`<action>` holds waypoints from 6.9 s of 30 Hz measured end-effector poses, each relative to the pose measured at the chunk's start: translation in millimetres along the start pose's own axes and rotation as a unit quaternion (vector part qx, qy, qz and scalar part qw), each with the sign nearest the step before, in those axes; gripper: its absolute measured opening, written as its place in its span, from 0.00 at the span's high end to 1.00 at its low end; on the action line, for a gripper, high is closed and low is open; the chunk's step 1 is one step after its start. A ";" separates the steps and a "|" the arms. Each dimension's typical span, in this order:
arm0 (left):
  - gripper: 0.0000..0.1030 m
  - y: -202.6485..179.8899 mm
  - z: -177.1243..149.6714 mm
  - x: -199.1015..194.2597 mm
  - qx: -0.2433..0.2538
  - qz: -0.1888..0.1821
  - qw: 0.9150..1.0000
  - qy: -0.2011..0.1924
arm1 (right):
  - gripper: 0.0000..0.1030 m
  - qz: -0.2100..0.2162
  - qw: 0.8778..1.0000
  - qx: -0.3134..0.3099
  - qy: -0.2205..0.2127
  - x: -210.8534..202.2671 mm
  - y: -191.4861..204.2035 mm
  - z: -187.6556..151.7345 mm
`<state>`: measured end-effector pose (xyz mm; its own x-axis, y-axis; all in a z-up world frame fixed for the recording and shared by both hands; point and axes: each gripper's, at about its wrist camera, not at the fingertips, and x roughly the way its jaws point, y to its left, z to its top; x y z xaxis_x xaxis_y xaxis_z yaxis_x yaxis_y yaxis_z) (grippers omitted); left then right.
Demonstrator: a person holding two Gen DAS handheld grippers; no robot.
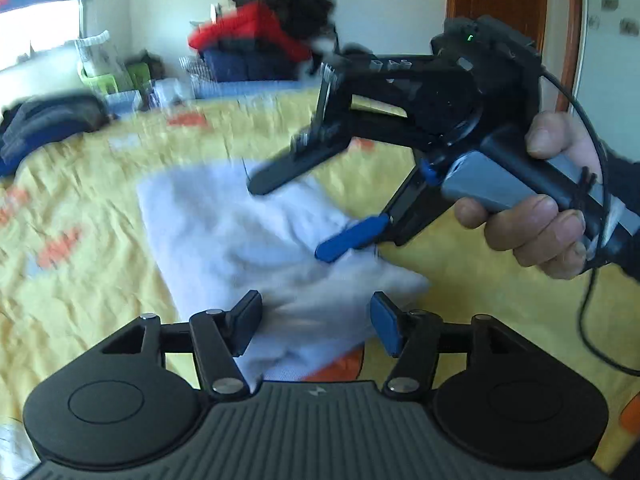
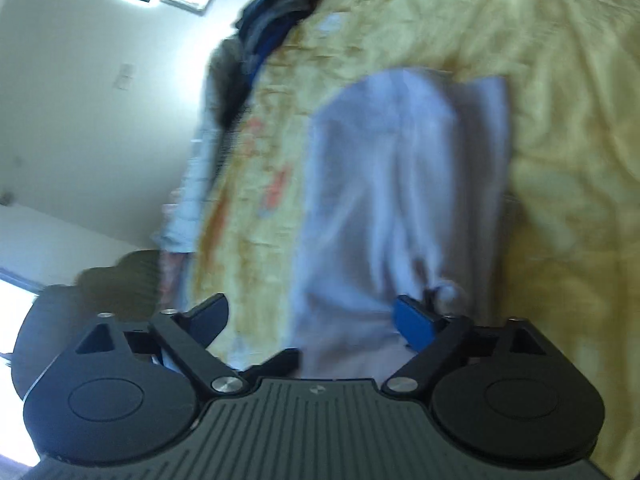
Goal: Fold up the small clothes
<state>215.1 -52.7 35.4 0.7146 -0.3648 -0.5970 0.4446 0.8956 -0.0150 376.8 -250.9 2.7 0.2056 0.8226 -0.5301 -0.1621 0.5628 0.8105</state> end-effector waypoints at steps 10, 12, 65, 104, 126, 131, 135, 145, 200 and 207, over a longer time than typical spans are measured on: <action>0.36 -6.5 3.1 4.8 0.004 0.018 1.000 0.003 | 0.20 0.042 0.998 0.032 -0.046 -35.1 8.4 -28.4; 0.36 -7.4 3.7 5.9 0.006 0.021 1.000 0.004 | 0.19 0.039 0.999 0.017 -0.021 -27.7 12.7 -38.3; 0.87 200.8 14.7 39.6 -0.431 -0.039 0.895 0.109 | 0.77 -0.037 0.999 0.013 0.013 51.8 5.4 28.5; 0.29 57.1 24.4 -4.8 -0.034 0.109 0.993 0.035 | 0.32 0.017 0.998 0.048 -0.024 53.7 37.0 53.3; 0.20 39.4 -14.9 3.0 0.001 0.110 0.994 0.005 | 0.85 -0.003 0.997 0.070 -0.033 28.9 -2.3 -36.8; 0.20 45.3 -5.4 -30.9 -0.052 0.122 0.991 -0.013 | 0.46 -0.028 0.997 0.031 -0.072 -7.1 23.9 -53.3; 0.18 52.4 -18.1 -65.7 -0.116 0.173 0.978 -0.002 | 0.27 -0.143 0.974 -0.104 -0.143 -38.9 64.4 -96.1; 0.15 47.7 -67.8 -54.3 -0.186 0.228 0.954 0.059 | 0.04 -0.355 0.897 -0.228 -0.135 15.2 66.9 -171.0; 0.00 40.1 -86.3 -56.5 -0.173 0.228 0.958 0.021 | 0.01 -0.395 0.859 -0.244 -0.215 24.9 63.0 -204.2; 0.00 40.2 -86.3 -56.4 -0.174 0.228 0.958 0.021 | 0.01 -0.395 0.859 -0.244 -0.215 24.6 63.0 -204.7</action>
<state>146.0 25.9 -0.8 0.7665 0.0893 -0.6360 -0.1208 0.9927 -0.0062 174.1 -178.7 -10.2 0.7583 0.1222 -0.6404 -0.1724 0.9849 -0.0161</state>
